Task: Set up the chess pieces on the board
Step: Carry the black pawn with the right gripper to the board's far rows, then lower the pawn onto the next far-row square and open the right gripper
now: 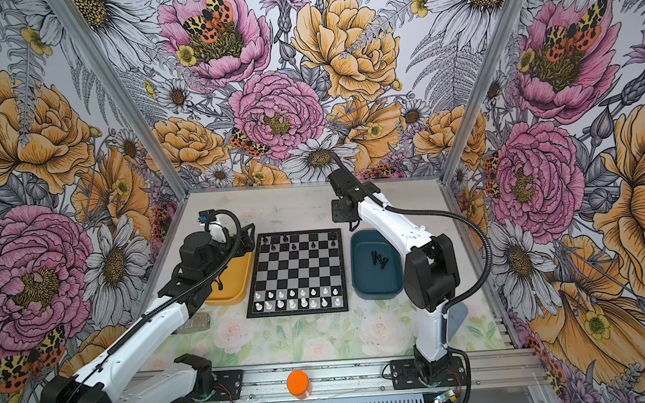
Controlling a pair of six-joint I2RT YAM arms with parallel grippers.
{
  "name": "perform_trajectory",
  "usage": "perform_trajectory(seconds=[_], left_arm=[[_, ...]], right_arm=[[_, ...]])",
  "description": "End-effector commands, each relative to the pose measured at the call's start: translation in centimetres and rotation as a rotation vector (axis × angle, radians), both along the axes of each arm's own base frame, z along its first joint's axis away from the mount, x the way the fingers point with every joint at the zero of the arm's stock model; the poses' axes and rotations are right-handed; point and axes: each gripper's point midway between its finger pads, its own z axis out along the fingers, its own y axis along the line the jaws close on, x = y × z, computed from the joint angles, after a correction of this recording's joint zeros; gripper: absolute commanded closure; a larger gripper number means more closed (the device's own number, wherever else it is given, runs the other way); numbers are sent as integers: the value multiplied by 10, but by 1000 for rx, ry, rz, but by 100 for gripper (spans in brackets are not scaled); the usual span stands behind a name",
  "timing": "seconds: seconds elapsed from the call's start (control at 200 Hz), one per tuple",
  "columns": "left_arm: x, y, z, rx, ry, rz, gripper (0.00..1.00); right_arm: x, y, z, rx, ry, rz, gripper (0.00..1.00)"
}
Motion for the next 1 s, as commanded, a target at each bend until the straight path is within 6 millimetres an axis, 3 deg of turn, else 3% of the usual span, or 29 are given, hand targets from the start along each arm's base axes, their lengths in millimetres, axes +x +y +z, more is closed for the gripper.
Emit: perform_trajectory(seconds=[0.0, 0.22, 0.355, 0.996], left_arm=[[-4, 5, 1, 11, -13, 6, 4], [-5, 7, 2, 9, -17, 13, 4], [-5, 7, 2, 10, -17, 12, 4], [-4, 7, 1, 9, -13, 9, 4]], right_arm=[[2, 30, -15, 13, 43, 76, 100], [4, 68, -36, 29, 80, 142, 100], [6, 77, -51, 20, 104, 157, 100], [15, 69, -97, -51, 174, 141, 100]])
